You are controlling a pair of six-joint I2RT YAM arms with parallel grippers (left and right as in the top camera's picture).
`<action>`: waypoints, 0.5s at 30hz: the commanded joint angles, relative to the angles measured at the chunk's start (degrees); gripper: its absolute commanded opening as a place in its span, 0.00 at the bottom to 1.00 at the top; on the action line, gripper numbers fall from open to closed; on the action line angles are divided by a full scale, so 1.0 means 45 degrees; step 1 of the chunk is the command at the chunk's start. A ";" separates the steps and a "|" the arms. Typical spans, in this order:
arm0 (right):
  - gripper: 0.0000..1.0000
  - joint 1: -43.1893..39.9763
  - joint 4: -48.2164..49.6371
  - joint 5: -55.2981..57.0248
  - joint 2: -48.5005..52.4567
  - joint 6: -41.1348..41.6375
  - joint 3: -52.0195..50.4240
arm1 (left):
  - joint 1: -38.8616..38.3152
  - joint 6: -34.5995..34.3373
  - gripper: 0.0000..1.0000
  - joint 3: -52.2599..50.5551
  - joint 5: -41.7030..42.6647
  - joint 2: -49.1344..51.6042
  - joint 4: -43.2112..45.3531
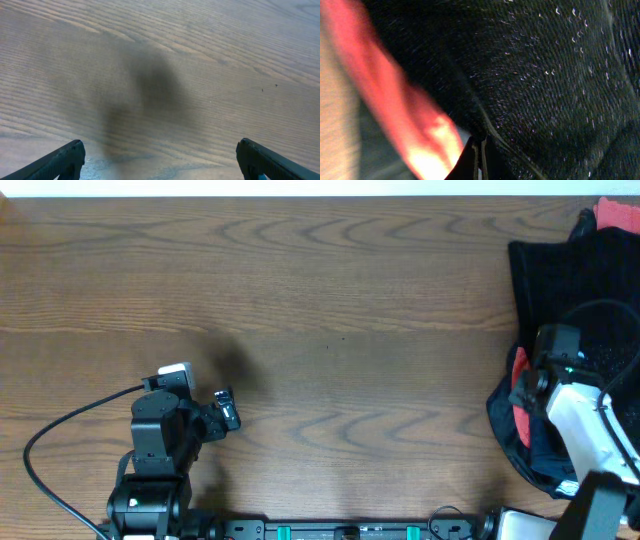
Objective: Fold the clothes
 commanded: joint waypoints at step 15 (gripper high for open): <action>0.01 0.5353 0.0238 -1.0768 -0.1967 -0.1549 0.2540 | 0.0034 0.0078 0.98 0.0238 -0.0010 -0.0005 0.0015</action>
